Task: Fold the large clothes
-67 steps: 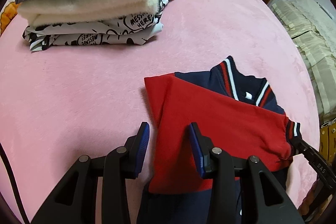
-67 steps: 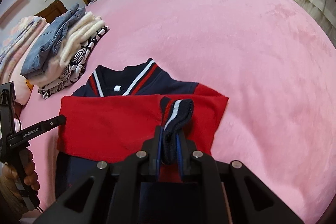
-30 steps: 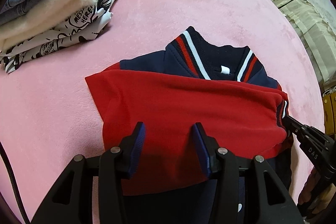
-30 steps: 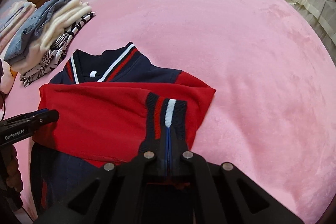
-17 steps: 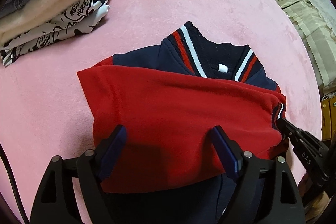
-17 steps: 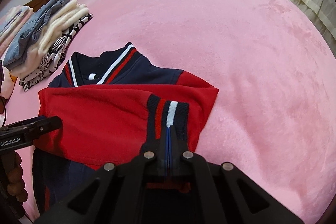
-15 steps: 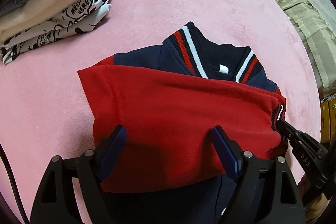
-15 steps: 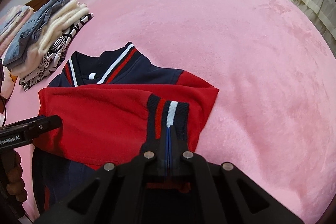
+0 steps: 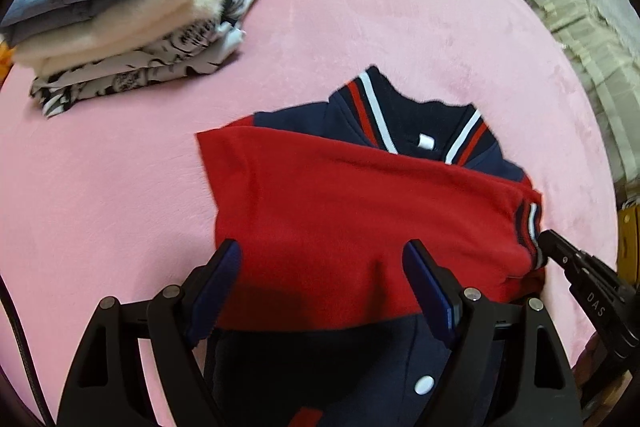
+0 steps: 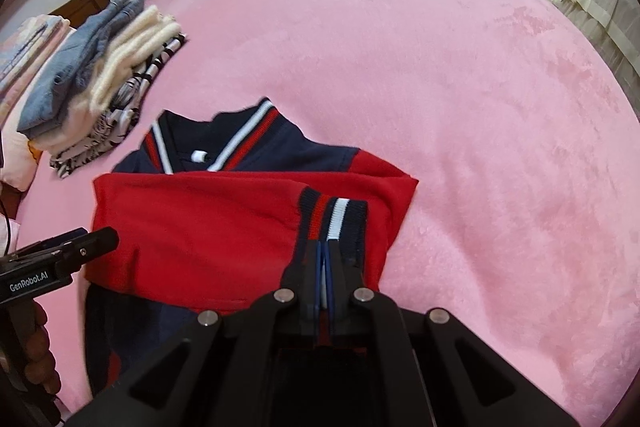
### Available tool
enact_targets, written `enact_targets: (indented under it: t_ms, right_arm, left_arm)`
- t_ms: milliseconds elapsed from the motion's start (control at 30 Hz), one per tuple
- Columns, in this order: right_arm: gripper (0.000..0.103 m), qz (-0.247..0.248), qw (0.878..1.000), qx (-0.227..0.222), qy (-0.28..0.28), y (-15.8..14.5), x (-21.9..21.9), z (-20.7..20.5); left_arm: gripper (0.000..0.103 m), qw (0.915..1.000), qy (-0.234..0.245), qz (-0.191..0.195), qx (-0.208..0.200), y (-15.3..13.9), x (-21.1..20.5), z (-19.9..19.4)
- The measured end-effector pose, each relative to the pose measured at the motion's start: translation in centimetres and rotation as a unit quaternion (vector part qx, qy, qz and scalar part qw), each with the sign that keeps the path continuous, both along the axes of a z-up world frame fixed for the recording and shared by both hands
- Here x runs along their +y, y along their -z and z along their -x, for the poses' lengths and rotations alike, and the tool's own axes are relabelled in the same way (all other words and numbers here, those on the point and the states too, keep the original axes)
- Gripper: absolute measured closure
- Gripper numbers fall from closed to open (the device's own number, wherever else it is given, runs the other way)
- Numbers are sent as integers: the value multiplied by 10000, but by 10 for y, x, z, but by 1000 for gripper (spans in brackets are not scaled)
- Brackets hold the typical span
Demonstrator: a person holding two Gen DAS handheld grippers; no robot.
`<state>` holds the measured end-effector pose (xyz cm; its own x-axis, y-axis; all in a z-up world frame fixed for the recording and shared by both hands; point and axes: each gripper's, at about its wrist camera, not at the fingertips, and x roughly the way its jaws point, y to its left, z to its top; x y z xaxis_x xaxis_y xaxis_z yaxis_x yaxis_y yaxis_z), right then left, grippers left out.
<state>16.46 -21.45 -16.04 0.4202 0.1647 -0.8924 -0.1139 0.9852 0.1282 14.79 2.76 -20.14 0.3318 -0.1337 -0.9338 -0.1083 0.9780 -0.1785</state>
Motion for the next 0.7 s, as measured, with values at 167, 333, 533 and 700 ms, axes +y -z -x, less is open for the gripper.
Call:
enact_targets:
  t_ms: [167,333,533,700]
  right_arm:
    - [100,-110,9999,3,-91,-22,0,9]
    - [99,-157,9995,26,-277,-42,3,20]
    - [80,-192,9990,-5,-411,-59,4,37]
    - [80,-195,9984,40,-533,-67,3,57]
  left_arm:
    - [21,9997,-229,52,-43,-27,9,17]
    - [21,9993,-368,36,-100,-52,16,39]
    - [21,9993,-359,-110,-79,-74,26,68]
    - [21,9993,-358,-70,60,-79,38,97]
